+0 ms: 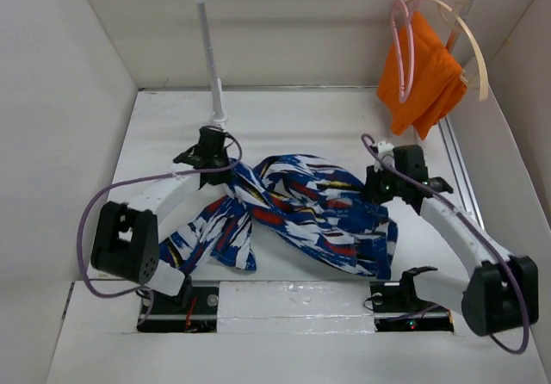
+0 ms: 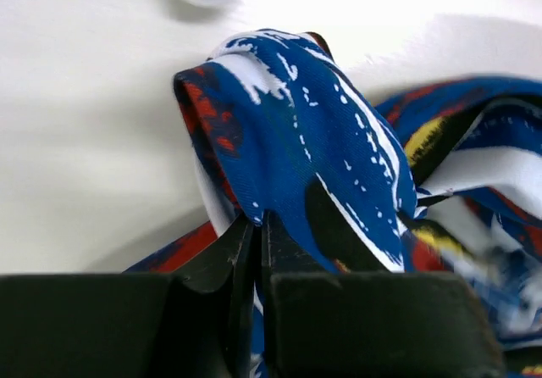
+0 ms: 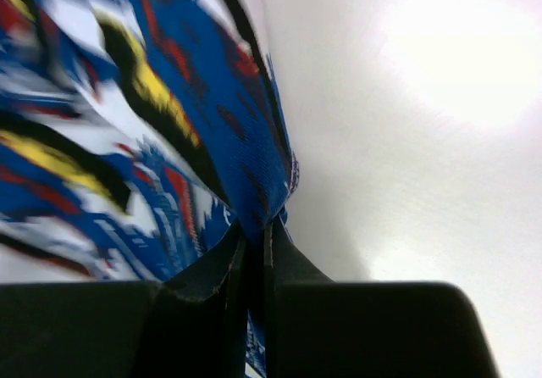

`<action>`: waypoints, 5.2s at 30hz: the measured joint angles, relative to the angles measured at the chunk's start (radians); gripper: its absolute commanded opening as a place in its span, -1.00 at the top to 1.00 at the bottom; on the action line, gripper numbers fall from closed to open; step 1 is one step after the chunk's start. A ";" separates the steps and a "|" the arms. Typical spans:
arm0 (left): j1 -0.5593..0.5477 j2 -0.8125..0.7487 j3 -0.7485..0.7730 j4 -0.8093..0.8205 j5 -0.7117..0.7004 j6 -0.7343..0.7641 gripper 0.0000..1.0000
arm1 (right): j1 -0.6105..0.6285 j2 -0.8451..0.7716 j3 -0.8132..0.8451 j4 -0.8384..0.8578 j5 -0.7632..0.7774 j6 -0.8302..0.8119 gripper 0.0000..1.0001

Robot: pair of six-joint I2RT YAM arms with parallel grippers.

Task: Place the trousers on the hanger
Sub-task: Flatten out the trousers at the center of the board.

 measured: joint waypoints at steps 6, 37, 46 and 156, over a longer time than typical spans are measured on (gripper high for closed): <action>0.170 -0.247 -0.065 -0.035 0.026 0.047 1.00 | 0.016 -0.204 0.359 -0.157 0.123 -0.034 1.00; -0.573 -0.338 -0.225 -0.024 0.114 -0.303 -0.61 | -0.204 -0.204 -0.100 -0.016 -0.134 0.011 -0.41; -0.616 -0.255 -0.320 0.095 0.000 -0.455 -0.45 | -0.204 -0.293 -0.111 -0.059 -0.207 0.007 -0.19; 0.138 -0.543 -0.397 -0.041 0.215 -0.274 -0.70 | 0.747 0.296 0.353 0.108 0.076 0.136 -0.43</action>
